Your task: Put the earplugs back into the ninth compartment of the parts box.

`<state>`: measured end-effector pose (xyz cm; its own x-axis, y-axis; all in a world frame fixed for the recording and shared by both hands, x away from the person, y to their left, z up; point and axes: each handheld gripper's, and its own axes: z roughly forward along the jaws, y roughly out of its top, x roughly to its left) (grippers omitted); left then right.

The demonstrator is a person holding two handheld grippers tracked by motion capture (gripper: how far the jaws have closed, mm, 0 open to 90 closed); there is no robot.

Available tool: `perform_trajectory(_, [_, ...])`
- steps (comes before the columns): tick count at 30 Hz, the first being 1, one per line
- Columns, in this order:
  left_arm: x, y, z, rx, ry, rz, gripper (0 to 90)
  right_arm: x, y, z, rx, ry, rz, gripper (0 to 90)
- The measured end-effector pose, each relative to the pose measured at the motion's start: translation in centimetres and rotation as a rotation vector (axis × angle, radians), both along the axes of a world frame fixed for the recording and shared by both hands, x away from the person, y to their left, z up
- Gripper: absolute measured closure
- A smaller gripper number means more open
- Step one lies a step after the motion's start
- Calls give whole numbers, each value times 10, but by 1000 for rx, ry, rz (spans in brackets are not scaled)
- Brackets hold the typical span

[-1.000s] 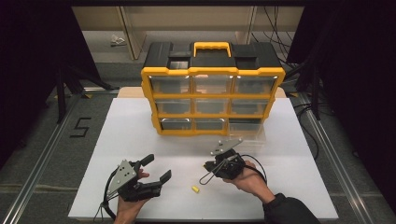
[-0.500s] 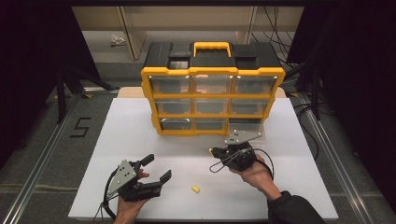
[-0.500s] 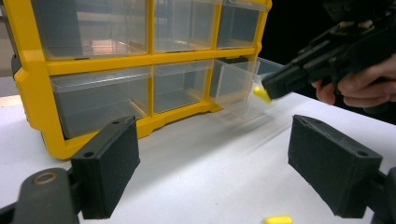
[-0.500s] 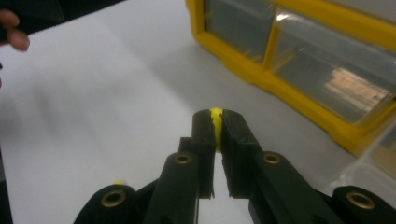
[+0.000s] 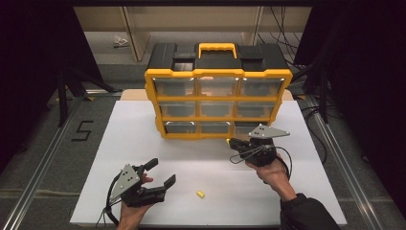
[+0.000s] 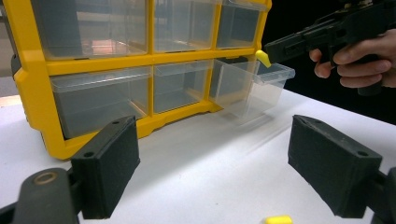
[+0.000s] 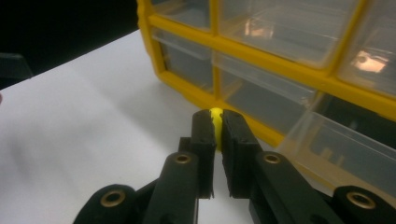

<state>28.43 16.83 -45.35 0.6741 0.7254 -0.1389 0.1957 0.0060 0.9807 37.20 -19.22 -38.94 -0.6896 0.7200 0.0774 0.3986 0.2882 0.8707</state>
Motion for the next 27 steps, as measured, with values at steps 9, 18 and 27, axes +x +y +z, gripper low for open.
perform_trajectory(9, [0,0,0,0,1,0,159,8,-18,1,41,3,-66,838])
perform_trajectory(18, [0,0,0,-1,2,-1,160,18,-37,-5,39,13,-155,835])
perform_trajectory(27, [0,0,0,-1,3,0,160,24,-44,-10,8,21,-200,828])
